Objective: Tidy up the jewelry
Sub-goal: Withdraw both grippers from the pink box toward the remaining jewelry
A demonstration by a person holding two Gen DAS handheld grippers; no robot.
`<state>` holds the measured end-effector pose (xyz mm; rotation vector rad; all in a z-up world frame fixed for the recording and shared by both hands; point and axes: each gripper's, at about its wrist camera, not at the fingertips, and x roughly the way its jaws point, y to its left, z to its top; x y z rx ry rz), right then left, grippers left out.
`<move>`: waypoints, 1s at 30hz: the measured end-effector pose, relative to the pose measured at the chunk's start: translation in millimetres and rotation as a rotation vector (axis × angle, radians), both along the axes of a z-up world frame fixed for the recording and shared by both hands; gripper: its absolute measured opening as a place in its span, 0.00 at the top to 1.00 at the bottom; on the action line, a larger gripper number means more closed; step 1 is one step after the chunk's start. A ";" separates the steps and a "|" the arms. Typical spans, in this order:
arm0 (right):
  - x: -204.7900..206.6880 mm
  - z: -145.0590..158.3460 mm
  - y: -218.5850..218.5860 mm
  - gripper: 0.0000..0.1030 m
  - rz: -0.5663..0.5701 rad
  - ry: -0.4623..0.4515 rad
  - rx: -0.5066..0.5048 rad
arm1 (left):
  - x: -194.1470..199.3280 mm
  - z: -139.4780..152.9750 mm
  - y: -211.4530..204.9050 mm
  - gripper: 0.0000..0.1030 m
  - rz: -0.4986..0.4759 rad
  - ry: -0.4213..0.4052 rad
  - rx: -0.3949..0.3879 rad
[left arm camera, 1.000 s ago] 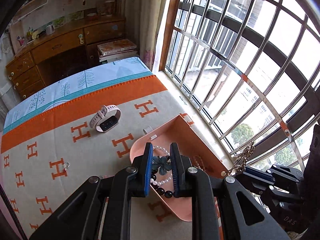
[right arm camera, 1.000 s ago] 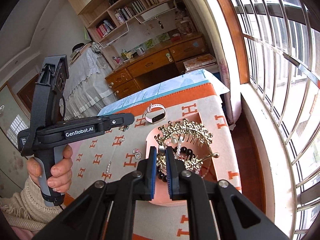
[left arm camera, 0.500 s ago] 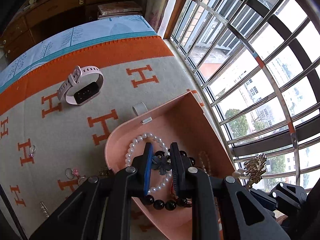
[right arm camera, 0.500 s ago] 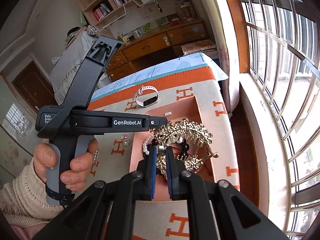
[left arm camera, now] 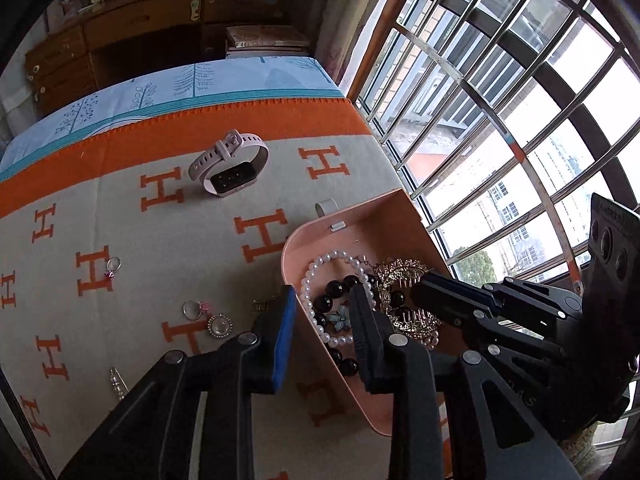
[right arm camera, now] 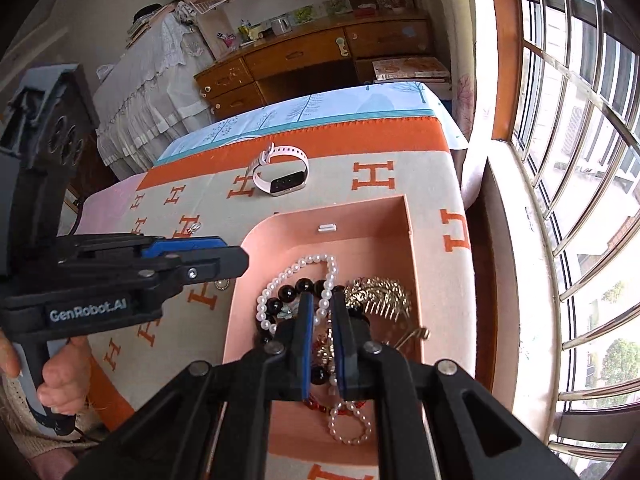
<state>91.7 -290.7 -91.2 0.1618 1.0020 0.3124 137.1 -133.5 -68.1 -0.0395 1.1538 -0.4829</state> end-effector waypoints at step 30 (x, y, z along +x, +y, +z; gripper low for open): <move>21.5 33.4 35.2 0.71 -0.032 0.068 0.057 | -23.3 41.3 134.5 0.17 0.243 -0.128 0.120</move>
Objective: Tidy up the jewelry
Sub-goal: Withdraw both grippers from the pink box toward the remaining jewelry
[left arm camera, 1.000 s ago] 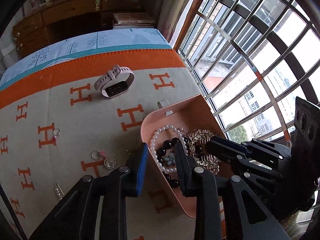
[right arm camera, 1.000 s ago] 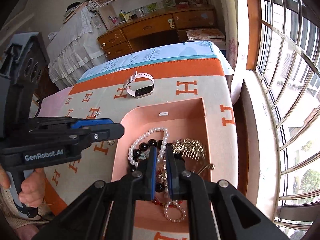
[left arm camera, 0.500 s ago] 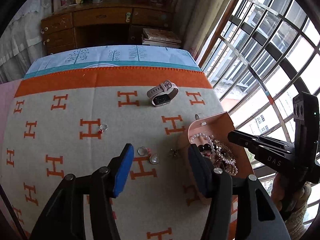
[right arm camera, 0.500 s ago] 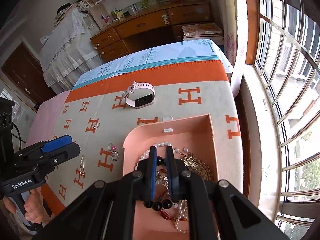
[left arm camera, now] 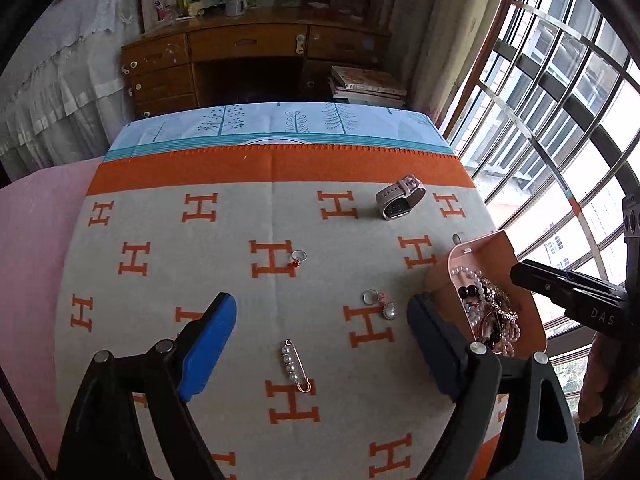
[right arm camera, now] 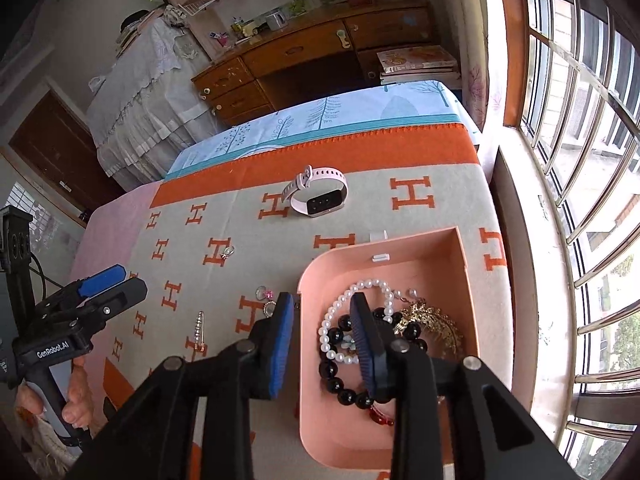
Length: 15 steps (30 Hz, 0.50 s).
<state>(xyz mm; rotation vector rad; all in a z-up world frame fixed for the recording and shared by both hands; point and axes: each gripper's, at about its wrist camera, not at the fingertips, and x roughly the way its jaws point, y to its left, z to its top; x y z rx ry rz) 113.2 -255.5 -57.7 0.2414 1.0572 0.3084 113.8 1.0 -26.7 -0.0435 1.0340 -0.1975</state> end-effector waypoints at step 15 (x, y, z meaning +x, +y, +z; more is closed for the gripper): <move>43.2 2.9 42.1 0.59 0.012 0.071 0.017 | 15.2 6.4 50.8 0.17 0.109 -0.016 -0.026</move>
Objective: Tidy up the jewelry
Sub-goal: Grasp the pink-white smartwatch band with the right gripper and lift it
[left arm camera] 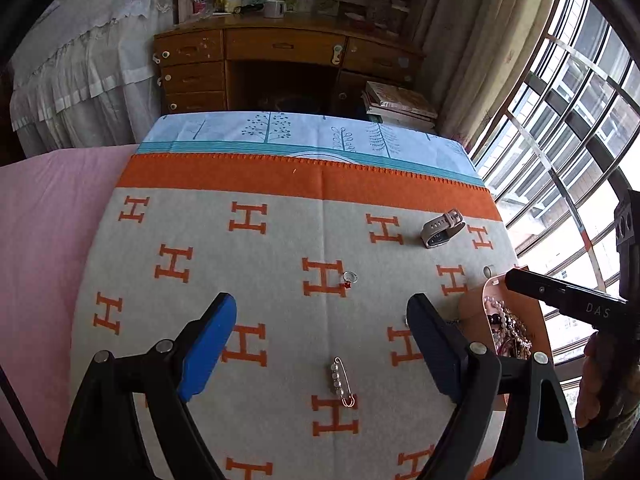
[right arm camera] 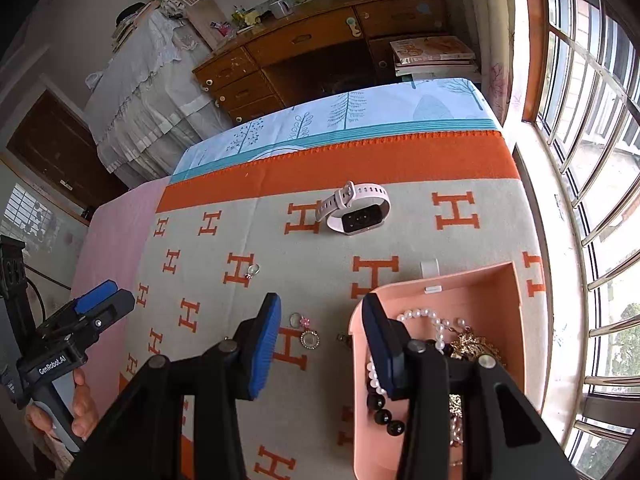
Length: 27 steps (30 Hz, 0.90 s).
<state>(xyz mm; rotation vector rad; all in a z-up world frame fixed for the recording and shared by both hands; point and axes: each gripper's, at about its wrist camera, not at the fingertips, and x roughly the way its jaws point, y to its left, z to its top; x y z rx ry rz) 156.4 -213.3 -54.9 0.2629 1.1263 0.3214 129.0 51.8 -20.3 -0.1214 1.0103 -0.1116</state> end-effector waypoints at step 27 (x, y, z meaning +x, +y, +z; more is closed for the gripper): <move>91.4 -77.6 6.4 0.84 -0.258 0.061 0.177 | 31.3 -72.6 12.6 0.17 0.014 0.102 0.005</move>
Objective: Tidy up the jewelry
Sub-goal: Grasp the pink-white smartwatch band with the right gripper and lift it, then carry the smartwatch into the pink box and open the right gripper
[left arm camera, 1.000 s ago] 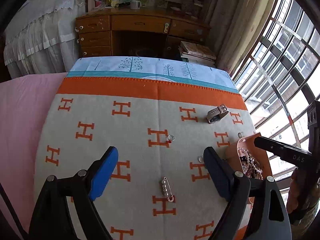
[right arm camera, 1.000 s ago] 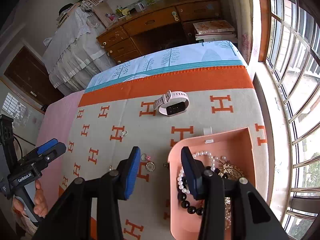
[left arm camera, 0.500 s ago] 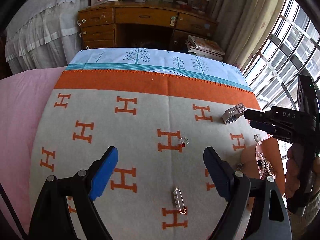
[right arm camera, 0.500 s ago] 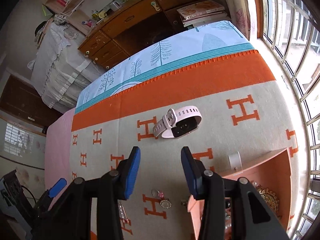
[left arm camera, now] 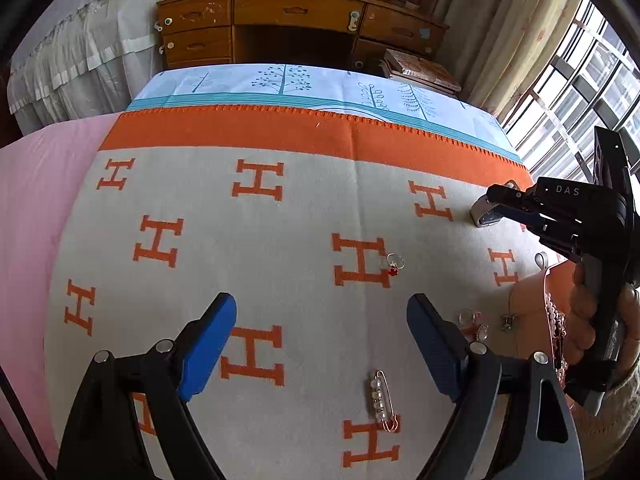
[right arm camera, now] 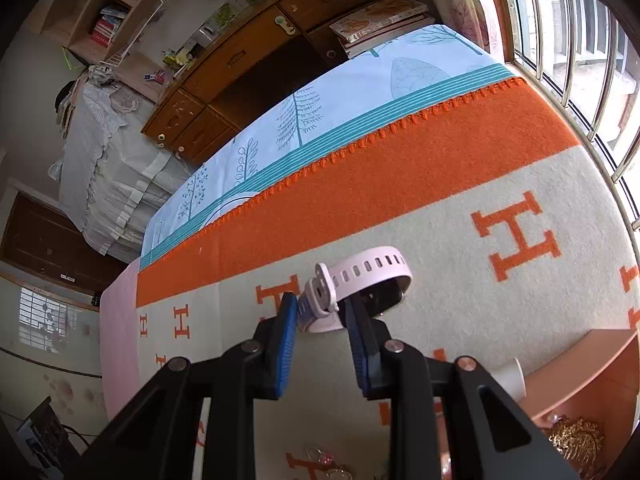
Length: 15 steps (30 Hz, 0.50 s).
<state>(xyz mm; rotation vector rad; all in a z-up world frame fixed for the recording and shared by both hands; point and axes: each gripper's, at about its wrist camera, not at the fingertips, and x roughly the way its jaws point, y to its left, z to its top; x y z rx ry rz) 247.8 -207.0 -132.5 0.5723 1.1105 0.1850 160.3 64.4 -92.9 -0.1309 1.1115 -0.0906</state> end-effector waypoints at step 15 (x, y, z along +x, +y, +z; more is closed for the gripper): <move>-35.2 47.4 10.1 0.92 0.115 -0.198 -0.049 | -11.5 -4.6 -26.2 0.17 -0.067 0.009 0.056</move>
